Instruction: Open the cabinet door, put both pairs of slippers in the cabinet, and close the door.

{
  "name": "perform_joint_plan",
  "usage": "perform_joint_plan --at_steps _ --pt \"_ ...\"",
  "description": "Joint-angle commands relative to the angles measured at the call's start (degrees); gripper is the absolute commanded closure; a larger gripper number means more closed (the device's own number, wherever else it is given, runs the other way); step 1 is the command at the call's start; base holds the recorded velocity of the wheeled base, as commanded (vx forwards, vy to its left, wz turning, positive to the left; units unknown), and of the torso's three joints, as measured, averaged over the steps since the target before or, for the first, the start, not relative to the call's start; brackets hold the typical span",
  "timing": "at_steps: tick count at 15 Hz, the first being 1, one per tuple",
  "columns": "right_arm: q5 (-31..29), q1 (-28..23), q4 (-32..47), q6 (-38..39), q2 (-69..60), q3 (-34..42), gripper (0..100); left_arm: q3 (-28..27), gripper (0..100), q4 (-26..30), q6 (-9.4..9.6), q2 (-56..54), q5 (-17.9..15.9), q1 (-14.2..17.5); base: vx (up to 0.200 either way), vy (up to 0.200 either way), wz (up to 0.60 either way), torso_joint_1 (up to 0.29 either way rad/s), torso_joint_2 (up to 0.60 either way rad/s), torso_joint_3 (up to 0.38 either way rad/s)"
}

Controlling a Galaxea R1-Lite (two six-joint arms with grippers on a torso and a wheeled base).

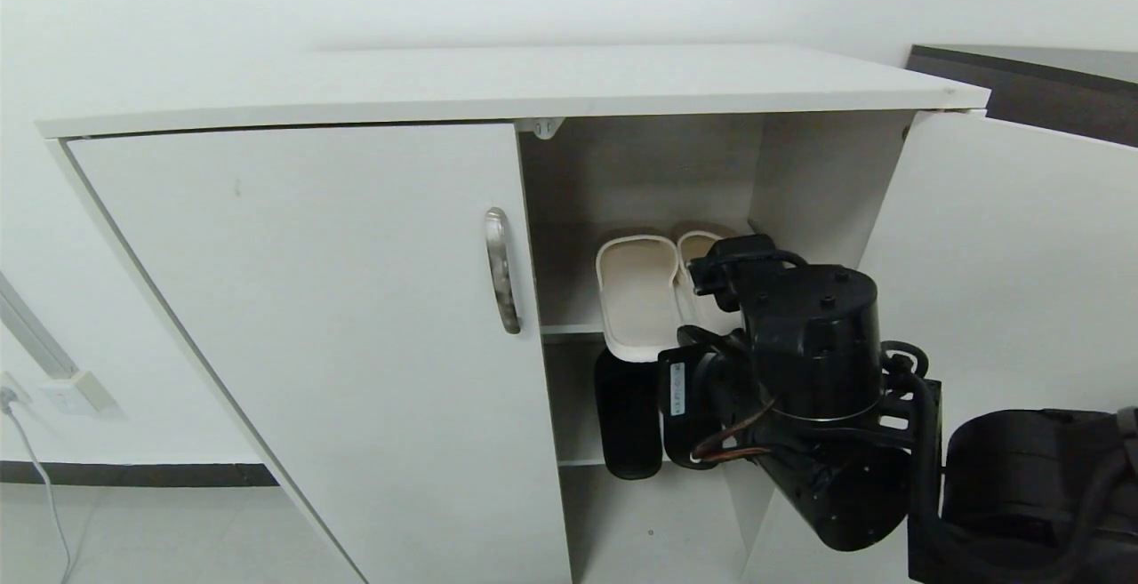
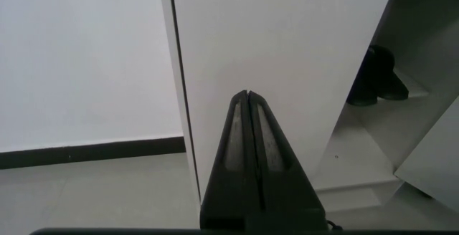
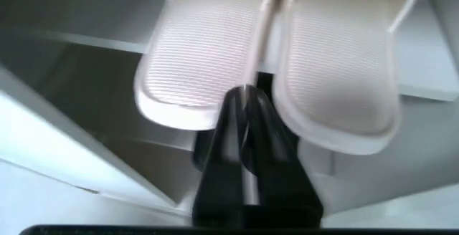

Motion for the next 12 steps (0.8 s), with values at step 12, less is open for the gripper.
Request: perform_joint_plan --at_steps 12 --pt "-0.1 1.1 -1.1 -0.2 0.0 1.4 100 0.0 100 0.0 0.01 0.1 -0.2 0.0 -0.083 0.0 0.0 0.001 0.0 0.001"
